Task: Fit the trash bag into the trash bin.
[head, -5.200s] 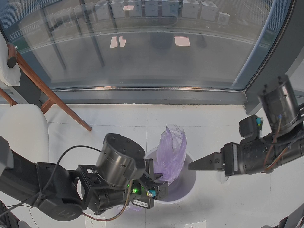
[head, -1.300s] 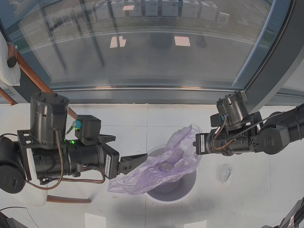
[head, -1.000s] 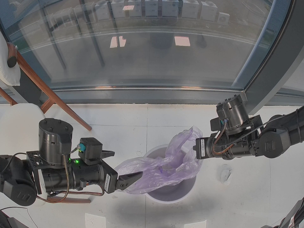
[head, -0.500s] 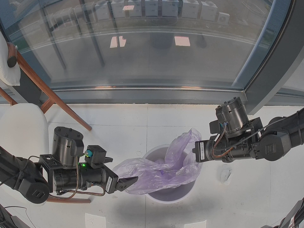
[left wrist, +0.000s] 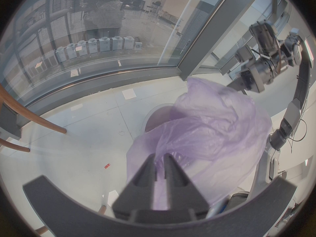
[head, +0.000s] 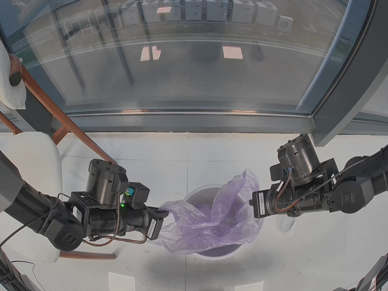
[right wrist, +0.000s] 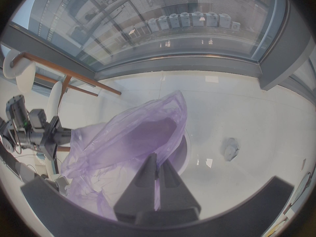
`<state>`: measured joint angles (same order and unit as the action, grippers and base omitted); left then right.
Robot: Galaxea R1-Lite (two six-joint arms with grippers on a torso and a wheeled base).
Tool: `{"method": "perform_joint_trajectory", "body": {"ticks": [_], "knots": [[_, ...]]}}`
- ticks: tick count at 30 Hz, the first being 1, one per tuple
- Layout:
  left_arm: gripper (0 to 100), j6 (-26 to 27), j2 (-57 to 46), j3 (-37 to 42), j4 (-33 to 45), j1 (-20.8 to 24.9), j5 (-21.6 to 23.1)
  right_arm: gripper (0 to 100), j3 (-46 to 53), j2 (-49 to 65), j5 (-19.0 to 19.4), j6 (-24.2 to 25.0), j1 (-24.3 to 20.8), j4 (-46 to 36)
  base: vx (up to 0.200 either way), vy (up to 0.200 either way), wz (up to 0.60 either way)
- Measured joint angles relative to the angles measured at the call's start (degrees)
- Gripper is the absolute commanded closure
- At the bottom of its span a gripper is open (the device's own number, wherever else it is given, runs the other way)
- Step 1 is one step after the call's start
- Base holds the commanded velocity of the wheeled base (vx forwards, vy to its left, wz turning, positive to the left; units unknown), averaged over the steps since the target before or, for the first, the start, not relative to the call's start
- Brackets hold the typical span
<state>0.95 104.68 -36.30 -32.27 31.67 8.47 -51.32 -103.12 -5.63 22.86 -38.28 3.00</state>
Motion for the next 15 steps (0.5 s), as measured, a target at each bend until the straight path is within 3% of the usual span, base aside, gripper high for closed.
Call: {"method": "perform_joint_trajectory", "body": {"ticks": [4, 11, 15], "knots": [[100, -1.5, 1.3, -1.7, 0.0, 1.7, 0.0, 100, 1.7, 0.8, 0.2, -0.2, 0.7, 0.0, 0.000, 0.000, 0.00], [100, -16.3, 3.3, -6.9, 0.0, 10.3, -2.8, 100, 3.1, 1.7, 1.2, -1.5, 6.4, 4.0, 0.000, 0.000, 0.00], [100, -17.2, 5.0, -9.0, 0.0, 12.9, -3.6, 100, 3.2, 1.6, 1.6, -2.1, 8.9, 5.2, 0.000, 0.000, 0.00]]}}
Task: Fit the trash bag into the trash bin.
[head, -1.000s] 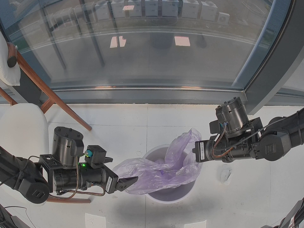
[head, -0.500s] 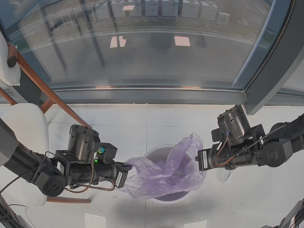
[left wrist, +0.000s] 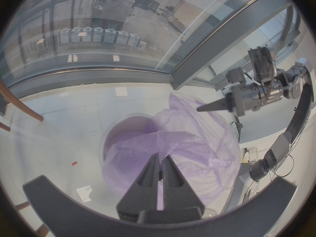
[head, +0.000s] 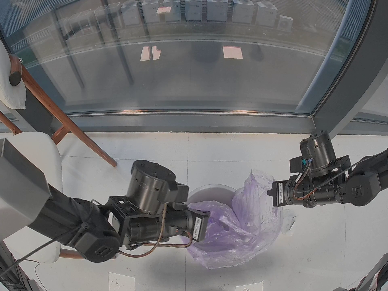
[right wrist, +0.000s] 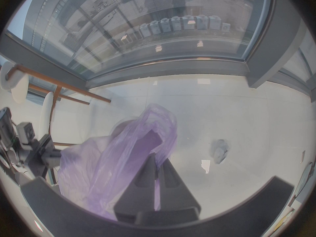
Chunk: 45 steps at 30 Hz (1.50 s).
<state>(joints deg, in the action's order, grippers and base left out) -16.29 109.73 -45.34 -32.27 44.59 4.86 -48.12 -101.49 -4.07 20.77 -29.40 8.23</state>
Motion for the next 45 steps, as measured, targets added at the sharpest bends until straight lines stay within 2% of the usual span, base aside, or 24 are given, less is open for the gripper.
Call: {"method": "perform_joint_trajectory", "body": {"ticks": [4, 8, 18, 23, 28, 36, 45], "knots": [[100, -0.2, 2.3, -1.6, -0.7, 1.0, 0.0, 100, -0.4, -0.6, 0.0, -0.3, 1.2, 0.4, 0.000, 0.000, 0.00], [100, -0.2, 5.2, -2.8, -5.5, 0.9, 0.1, 100, -1.5, -1.7, 0.0, -0.4, 1.7, 0.4, 0.000, 0.000, 0.00], [100, 1.1, 9.3, 0.4, -8.5, -4.9, 0.2, 100, -5.1, -7.0, 0.1, 0.0, -0.3, 1.2, 0.000, 0.000, 0.00], [100, 1.2, 10.1, 1.3, -10.9, -7.3, 0.2, 100, -6.0, -11.3, 0.0, 0.1, -1.6, 7.5, 0.000, 0.000, 0.00], [100, 0.8, 12.2, 1.9, -16.5, -8.4, 0.1, 100, -7.6, -16.2, 0.0, 0.2, -2.1, 11.4, 0.000, 0.000, 0.00], [100, -1.7, 15.4, 3.1, -18.7, -9.8, -0.7, 100, -13.8, -23.3, 0.0, 0.1, -1.9, 11.9, 0.000, 0.000, 0.00], [100, -2.8, 16.1, 3.6, -21.8, -13.2, -2.8, 100, -9.7, -22.9, 0.7, -0.4, -0.9, 11.8, 0.000, 0.000, 0.00]]}}
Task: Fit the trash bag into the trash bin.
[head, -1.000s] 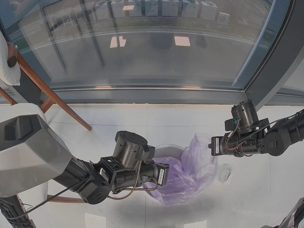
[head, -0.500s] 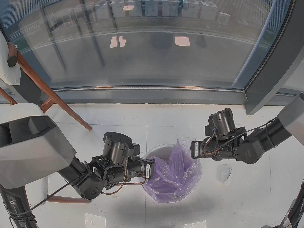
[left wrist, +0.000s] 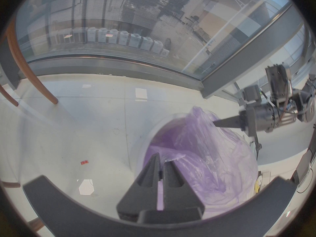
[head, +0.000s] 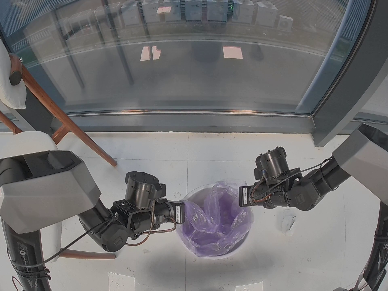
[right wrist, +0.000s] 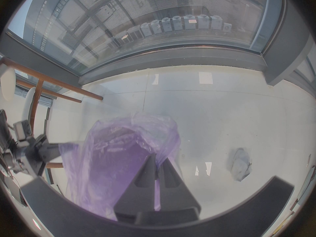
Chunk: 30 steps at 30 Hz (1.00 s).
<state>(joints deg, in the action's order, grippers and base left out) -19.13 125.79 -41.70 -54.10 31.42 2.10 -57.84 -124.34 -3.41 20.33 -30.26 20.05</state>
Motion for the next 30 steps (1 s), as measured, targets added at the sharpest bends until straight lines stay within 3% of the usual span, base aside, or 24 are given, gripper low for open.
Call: {"method": "perform_joint_trajectory", "body": {"ticks": [8, 18, 23, 30], "knots": [[100, -3.0, -0.3, 6.2, -1.7, -1.2, -0.9, 100, 8.4, 3.1, 0.4, -0.2, 1.3, 1.2, 0.000, 0.000, 0.00], [100, -3.3, 1.7, 14.5, -15.0, -1.3, -2.3, 100, 15.5, 2.3, 0.2, -0.3, 1.0, 9.0, 0.000, 0.000, 0.00], [100, 2.0, 5.2, 18.8, -22.0, -1.5, -4.0, 100, 16.7, 1.0, -0.1, -0.1, 0.3, 10.1, 0.000, 0.000, 0.00], [100, 4.5, 8.6, 24.3, -33.5, -1.8, -4.3, 100, 18.2, 0.8, -0.3, 0.1, -0.1, 10.5, 0.000, 0.000, 0.00]]}}
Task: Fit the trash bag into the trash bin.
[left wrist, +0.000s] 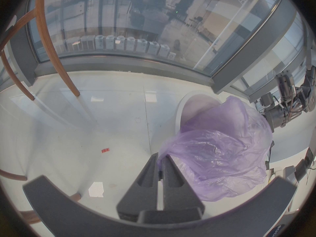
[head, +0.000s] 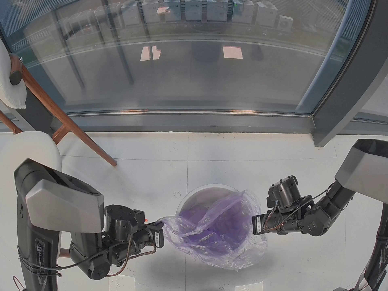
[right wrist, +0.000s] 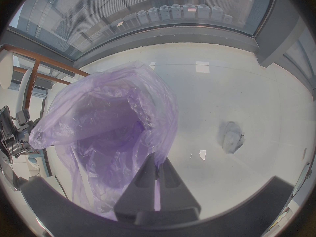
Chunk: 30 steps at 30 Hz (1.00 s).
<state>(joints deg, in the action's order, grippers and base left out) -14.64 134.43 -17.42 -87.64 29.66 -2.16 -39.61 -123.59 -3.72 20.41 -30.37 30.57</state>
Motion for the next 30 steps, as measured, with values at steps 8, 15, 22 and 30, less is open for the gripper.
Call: {"method": "perform_joint_trajectory", "body": {"ticks": [8, 15, 22, 30], "knots": [[100, 1.5, 2.5, 6.4, -1.3, -0.6, 0.1, 100, 5.4, 0.4, -0.1, 0.3, -0.9, 1.4, 0.000, 0.000, 0.00], [100, 2.8, 3.7, 5.7, -1.3, -2.0, 0.5, 100, 6.3, -1.2, -0.2, 0.3, -0.3, 7.5, 0.000, 0.000, 0.00], [100, 3.8, 4.5, 2.4, -1.3, -4.7, 1.2, 100, 5.9, -3.0, -0.2, 0.2, 2.7, 8.5, 0.000, 0.000, 0.00], [100, 5.2, 4.6, 0.0, -1.3, -5.7, 2.7, 100, 6.3, -2.6, -0.4, 0.3, 4.9, 8.5, 0.000, 0.000, 0.00]]}}
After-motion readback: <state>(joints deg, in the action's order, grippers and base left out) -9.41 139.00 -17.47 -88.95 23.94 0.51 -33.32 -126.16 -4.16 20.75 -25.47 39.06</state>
